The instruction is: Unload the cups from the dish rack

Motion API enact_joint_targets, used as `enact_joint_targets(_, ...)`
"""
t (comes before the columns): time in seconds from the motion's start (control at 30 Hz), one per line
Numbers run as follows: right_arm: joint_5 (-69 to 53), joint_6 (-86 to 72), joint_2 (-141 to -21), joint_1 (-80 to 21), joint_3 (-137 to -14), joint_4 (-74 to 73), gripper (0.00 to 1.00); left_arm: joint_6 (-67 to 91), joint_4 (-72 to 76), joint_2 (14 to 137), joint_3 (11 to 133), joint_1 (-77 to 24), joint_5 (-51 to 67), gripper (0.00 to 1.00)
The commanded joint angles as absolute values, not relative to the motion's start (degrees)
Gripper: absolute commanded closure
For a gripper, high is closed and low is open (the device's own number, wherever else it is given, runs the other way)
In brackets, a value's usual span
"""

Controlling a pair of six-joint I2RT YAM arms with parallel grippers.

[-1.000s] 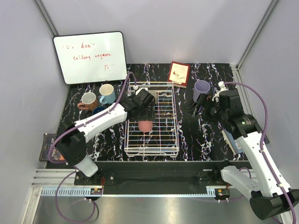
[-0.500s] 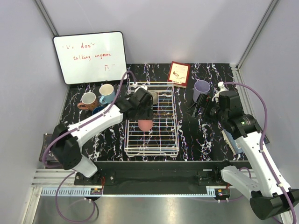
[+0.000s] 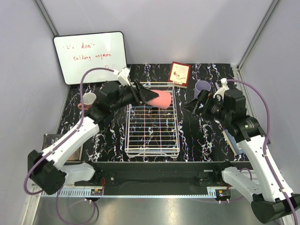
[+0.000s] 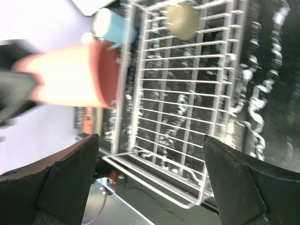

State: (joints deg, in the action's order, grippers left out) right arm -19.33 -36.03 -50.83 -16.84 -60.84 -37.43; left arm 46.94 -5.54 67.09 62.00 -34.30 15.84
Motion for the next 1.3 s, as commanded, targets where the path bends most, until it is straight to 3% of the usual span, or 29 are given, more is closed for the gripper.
enact_joint_targets(0.0, -27.0, -39.2, -49.0, -17.2, -63.1, -29.0, 0.03, 63.2, 27.6, 71.4, 54.9, -33.3, 36.9, 1.00)
enact_joint_targets(0.17, -32.0, -42.0, -48.6, -17.2, -63.7, -23.2, 0.07, 75.7, 50.5, 76.9, 51.9, -33.2, 43.0, 1.00)
enact_joint_targets(0.23, -33.8, -43.3, -48.7, -17.2, -63.6, -21.5, 0.11, 77.2, 53.2, 78.0, 51.8, -33.3, 43.2, 1.00)
enact_joint_targets(0.3, -34.8, -44.4, -48.9, -17.2, -63.3, -20.0, 0.18, 78.3, 54.7, 78.5, 51.7, -33.3, 43.2, 1.00)
enact_joint_targets(0.8, -39.4, -49.0, -53.5, -20.0, -61.1, -11.3, 0.39, 73.5, 47.3, 80.2, 54.1, -38.1, 43.9, 1.00)
enact_joint_targets(0.93, -39.6, -49.1, -54.4, -22.1, -60.6, -11.1, 0.59, 73.0, 46.4, 80.9, 54.8, -38.8, 44.2, 1.00)
enact_joint_targets(0.97, -39.7, -49.0, -54.4, -22.3, -60.5, -11.0, 0.70, 72.7, 46.0, 81.0, 54.9, -38.9, 44.4, 1.00)
enact_joint_targets(1.1, -39.5, -49.1, -53.1, -22.9, -59.4, -11.4, 1.00, 70.0, 41.2, 81.0, 56.3, -38.8, 44.6, 1.00)
enact_joint_targets(1.17, -38.7, -48.0, -51.9, -22.9, -59.5, -13.3, 1.00, 68.3, 38.0, 80.8, 57.0, -38.8, 44.3, 0.86)
enact_joint_targets(1.2, -37.9, -47.4, -51.4, -22.8, -60.0, -14.5, 1.00, 66.4, 34.8, 80.5, 57.7, -38.6, 44.0, 0.72)
enact_joint_targets(1.23, -35.6, -45.7, -50.4, -22.9, -60.4, -15.7, 1.00, 65.2, 33.0, 80.2, 58.0, -38.4, 43.9, 0.56)
enact_joint_targets(1.27, -34.3, -44.7, -49.7, -22.9, -60.8, -18.5, 1.00, 64.0, 30.7, 79.5, 58.3, -37.8, 43.4, 0.22)
